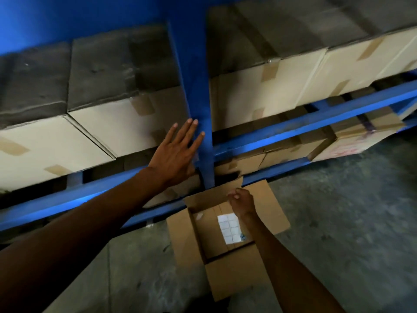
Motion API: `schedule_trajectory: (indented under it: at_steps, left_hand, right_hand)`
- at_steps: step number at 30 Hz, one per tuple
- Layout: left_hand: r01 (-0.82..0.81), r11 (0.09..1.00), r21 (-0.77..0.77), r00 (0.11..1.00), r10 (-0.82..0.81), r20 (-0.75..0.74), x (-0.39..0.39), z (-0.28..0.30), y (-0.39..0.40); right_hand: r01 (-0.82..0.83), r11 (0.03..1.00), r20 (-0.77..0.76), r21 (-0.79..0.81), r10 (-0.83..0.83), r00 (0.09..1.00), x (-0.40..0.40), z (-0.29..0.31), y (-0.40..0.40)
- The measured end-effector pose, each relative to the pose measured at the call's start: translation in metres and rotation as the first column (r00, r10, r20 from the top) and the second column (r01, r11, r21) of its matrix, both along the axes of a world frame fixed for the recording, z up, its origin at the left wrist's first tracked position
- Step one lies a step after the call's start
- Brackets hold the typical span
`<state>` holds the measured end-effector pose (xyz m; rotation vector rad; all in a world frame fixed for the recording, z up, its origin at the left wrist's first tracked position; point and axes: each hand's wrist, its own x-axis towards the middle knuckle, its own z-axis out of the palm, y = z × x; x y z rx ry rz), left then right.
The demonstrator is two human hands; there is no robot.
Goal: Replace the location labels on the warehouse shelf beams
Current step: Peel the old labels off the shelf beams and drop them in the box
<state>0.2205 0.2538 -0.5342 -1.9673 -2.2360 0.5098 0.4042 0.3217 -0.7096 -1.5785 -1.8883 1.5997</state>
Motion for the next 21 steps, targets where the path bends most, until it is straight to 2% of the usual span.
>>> schedule_trajectory:
  at_steps: [2,5,7,12,17,19,21]
  left_hand:
    - [-0.007,0.997,0.071,0.999,0.004,0.045,-0.006,0.014,-0.017]
    - [0.042,0.964,0.262,0.998,-0.051,0.025,-0.022,0.048,-0.052]
    - [0.076,0.929,0.362,0.997,-0.066,-0.038,-0.042,0.075,-0.083]
    - [0.104,0.850,0.517,0.986,-0.019,-0.168,-0.105,0.133,-0.166]
    - [0.070,0.779,0.623,0.966,0.103,-0.238,-0.166,0.173,-0.236]
    - [0.016,0.768,0.640,0.956,0.177,-0.236,-0.186,0.184,-0.259]
    - [-0.022,0.780,0.626,0.947,0.216,-0.236,-0.205,0.191,-0.280]
  right_hand:
    - [0.003,0.998,-0.048,0.066,0.001,0.999,-0.021,0.027,-0.003]
    - [0.072,0.969,-0.220,0.237,-0.019,0.975,-0.061,0.080,-0.012]
    - [0.126,0.918,-0.359,0.376,0.019,0.933,-0.095,0.124,-0.026]
    - [0.291,0.792,-0.613,0.536,0.128,0.780,-0.175,0.234,-0.083]
    - [0.399,0.639,-0.677,0.658,0.271,0.684,-0.238,0.306,-0.144]
    - [0.363,0.581,-0.625,0.729,0.348,0.699,-0.258,0.322,-0.169]
    - [0.280,0.483,-0.502,0.829,0.423,0.755,-0.278,0.331,-0.192]
